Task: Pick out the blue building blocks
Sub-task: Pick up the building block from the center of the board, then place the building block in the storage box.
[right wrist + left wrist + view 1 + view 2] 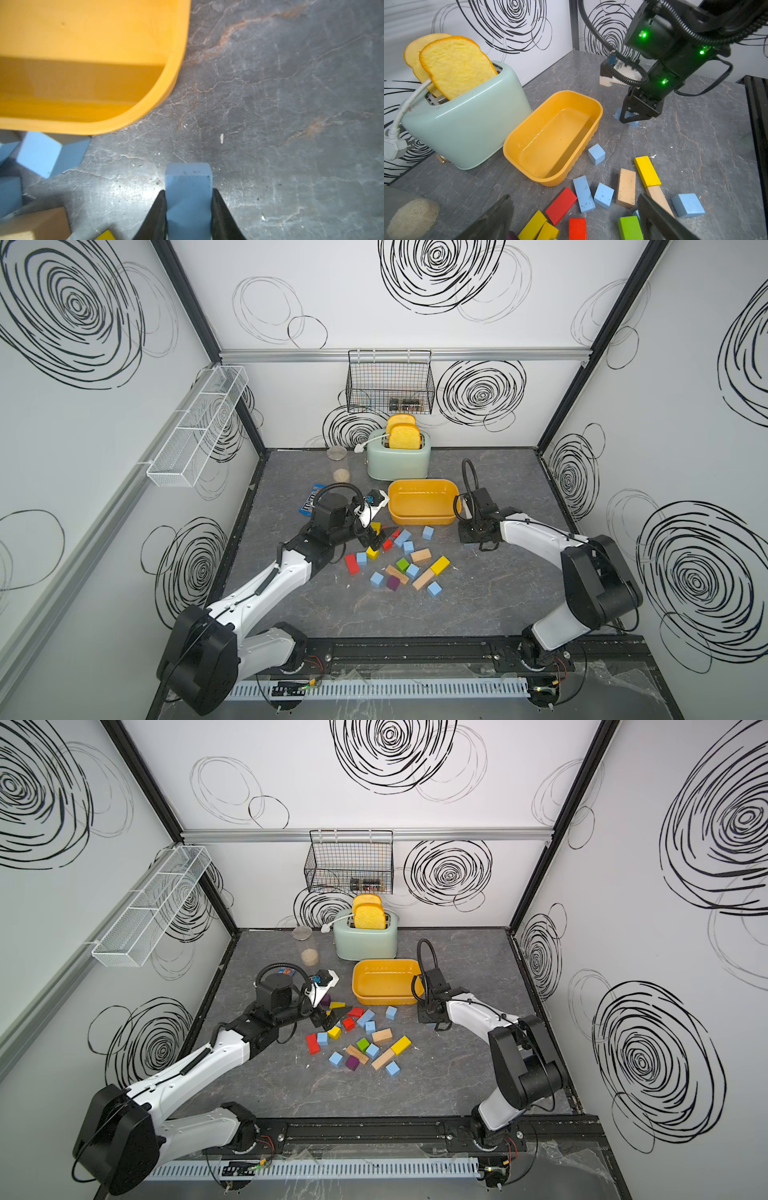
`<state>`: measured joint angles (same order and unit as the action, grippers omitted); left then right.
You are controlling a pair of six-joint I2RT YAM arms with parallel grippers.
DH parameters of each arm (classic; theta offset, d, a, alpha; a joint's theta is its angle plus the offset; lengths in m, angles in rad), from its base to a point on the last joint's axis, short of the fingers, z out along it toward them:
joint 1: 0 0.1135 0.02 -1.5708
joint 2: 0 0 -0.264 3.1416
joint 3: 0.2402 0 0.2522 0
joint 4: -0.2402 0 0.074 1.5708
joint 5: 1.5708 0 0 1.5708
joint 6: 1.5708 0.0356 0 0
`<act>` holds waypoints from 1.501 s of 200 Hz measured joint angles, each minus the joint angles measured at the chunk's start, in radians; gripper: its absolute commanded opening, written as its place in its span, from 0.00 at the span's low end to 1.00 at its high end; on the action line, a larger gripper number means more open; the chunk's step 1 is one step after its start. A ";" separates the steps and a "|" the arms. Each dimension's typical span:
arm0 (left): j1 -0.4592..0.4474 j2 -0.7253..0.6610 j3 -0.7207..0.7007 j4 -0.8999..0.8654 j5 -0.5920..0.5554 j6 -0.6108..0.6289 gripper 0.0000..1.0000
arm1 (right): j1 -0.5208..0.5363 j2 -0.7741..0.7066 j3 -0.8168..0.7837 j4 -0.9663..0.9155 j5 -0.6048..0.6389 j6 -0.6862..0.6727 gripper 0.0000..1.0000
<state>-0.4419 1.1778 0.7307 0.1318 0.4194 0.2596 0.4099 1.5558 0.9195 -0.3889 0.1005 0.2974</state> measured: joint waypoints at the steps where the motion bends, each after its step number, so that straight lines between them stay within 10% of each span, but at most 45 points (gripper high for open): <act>1: 0.000 -0.001 0.000 0.001 0.000 -0.001 0.96 | 0.000 -0.002 0.000 0.000 0.000 0.000 0.06; 142: 0.076 -0.046 0.000 0.114 0.010 -0.167 0.96 | 0.000 -0.246 0.087 0.062 -0.069 -0.104 0.00; 300: 0.124 0.041 0.000 0.117 -0.041 -0.151 0.96 | 0.043 0.083 0.319 0.104 -0.180 -0.154 0.00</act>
<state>-0.3176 1.2190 0.7303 0.2489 0.3782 0.1081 0.4526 1.6390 1.2388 -0.2848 -0.0795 0.1436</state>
